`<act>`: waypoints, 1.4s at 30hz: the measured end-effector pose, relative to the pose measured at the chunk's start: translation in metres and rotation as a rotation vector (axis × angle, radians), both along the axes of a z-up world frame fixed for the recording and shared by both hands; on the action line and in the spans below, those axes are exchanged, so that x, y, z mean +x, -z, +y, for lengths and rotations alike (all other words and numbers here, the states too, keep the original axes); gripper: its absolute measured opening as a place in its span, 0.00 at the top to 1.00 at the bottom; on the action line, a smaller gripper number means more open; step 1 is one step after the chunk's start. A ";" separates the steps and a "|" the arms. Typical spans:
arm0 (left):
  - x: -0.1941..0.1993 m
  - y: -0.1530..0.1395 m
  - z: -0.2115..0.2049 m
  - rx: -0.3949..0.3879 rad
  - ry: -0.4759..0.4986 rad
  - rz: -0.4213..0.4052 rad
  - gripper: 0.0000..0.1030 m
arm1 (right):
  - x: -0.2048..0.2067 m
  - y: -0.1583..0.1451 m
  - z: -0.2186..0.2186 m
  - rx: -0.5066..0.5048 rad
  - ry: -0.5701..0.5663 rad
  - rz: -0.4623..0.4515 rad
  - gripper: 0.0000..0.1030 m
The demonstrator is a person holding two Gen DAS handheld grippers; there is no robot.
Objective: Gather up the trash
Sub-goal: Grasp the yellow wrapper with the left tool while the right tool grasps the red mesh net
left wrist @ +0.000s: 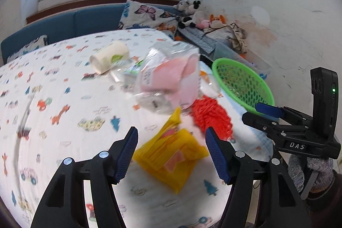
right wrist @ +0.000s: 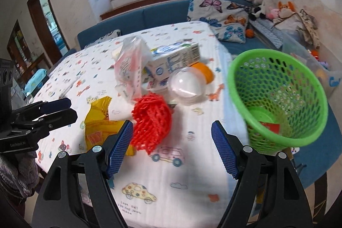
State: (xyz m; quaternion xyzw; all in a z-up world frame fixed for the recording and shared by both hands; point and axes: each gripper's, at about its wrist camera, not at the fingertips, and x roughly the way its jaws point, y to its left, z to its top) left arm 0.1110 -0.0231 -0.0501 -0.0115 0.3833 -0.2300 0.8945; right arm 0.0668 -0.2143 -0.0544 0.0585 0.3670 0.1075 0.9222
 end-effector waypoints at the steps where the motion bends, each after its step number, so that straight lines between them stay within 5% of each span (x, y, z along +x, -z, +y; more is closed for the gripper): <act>1: 0.000 0.001 0.002 0.000 -0.003 0.003 0.39 | 0.003 0.002 0.003 -0.001 -0.006 0.004 0.27; 17: 0.011 0.021 0.006 0.016 0.024 0.046 0.39 | 0.043 0.028 0.031 -0.011 -0.050 0.076 0.34; 29: 0.012 0.029 -0.003 0.036 0.154 0.057 0.32 | 0.053 0.041 0.033 -0.004 -0.063 0.112 0.50; 42: 0.016 0.047 -0.017 0.191 0.305 0.045 0.29 | 0.030 0.021 0.024 0.002 -0.056 0.060 0.53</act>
